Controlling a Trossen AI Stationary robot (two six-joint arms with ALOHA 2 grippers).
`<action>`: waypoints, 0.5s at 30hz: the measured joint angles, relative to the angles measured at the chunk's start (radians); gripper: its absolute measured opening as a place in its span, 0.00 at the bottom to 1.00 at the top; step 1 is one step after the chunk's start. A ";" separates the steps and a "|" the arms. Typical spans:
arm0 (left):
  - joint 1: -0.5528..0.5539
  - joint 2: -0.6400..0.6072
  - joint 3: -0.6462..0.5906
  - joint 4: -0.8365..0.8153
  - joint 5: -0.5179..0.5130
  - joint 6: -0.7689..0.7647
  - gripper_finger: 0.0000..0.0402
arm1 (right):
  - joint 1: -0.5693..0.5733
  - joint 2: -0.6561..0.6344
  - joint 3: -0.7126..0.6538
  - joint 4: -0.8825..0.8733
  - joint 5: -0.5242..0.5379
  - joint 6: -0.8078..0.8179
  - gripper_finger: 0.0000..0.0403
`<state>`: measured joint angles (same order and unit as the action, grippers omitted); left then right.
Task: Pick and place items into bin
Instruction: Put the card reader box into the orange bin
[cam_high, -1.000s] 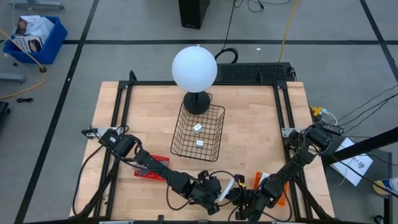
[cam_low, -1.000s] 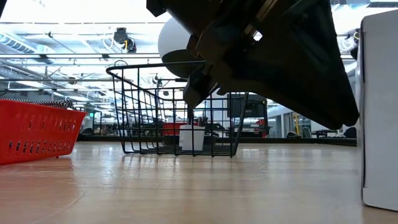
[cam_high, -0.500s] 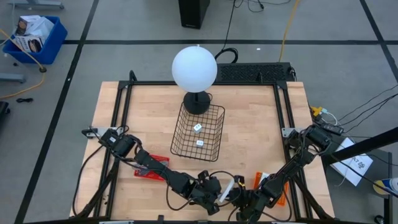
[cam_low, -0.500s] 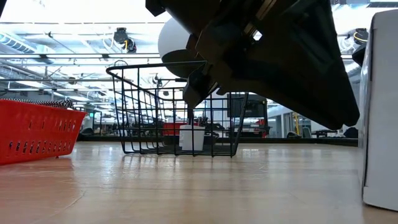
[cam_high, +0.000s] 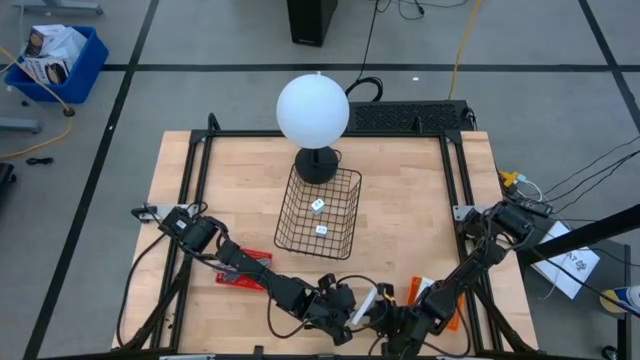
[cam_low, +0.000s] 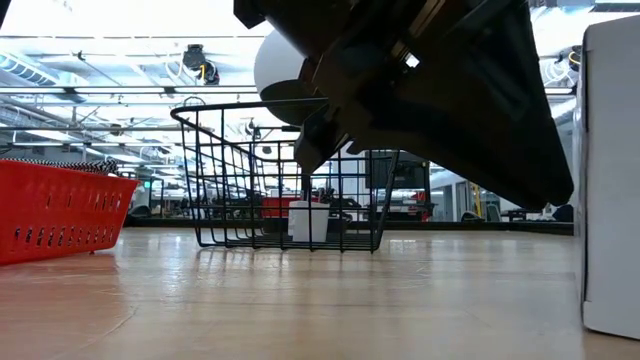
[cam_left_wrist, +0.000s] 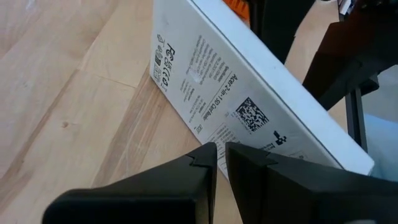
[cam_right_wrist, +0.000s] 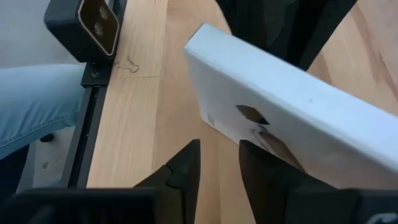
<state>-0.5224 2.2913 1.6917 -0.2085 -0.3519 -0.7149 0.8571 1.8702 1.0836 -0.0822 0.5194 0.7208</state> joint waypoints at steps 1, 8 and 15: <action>0.000 0.000 0.000 -0.001 0.000 0.001 0.10 | 0.003 0.000 0.000 0.000 0.000 0.000 0.26; 0.003 0.000 0.000 -0.036 0.000 0.001 0.10 | 0.016 0.000 0.000 0.003 -0.001 -0.004 0.26; 0.006 0.000 -0.001 -0.083 0.001 -0.020 0.10 | 0.037 -0.013 0.000 -0.004 -0.042 -0.026 0.26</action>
<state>-0.5168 2.2917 1.6909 -0.2916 -0.3512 -0.7354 0.8940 1.8574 1.0836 -0.0859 0.4769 0.6949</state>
